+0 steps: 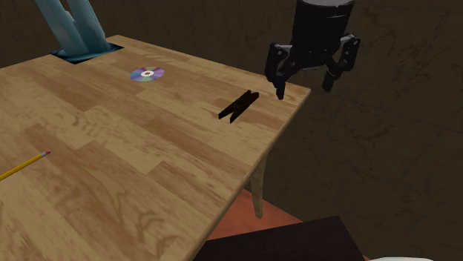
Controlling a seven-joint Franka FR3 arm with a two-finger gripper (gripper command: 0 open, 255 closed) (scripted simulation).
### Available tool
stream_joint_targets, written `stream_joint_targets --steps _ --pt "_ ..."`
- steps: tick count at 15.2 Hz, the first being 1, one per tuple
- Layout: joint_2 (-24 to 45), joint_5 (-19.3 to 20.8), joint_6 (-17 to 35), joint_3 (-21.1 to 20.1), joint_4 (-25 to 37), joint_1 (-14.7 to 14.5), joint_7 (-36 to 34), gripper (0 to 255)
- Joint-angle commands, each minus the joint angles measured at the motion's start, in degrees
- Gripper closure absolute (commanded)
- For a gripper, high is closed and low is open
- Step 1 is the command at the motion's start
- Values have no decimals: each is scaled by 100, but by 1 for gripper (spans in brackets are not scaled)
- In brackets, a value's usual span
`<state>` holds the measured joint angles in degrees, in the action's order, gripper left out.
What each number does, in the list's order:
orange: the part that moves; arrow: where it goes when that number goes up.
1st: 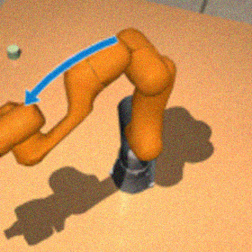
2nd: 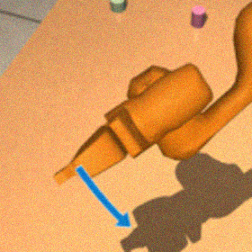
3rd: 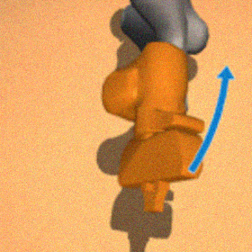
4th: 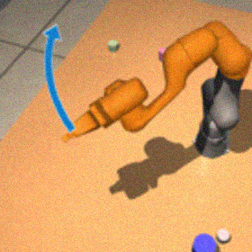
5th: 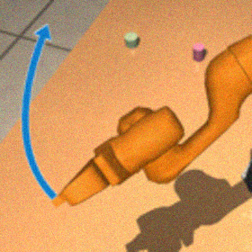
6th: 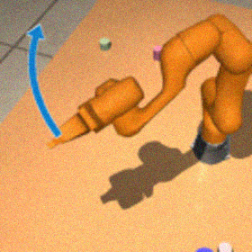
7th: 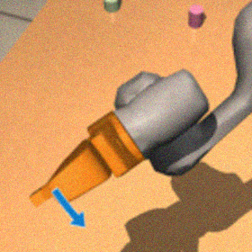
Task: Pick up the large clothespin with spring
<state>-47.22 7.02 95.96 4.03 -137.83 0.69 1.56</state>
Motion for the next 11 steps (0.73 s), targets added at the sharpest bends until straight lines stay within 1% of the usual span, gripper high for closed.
stream_joint_targets --steps 1,6,11 --pt "0 0 0 0 0 0 0 0" --pt "808 -784 411 -518 195 226 -1796 0" --pt "1763 -1439 915 -906 603 441 -3466 0"
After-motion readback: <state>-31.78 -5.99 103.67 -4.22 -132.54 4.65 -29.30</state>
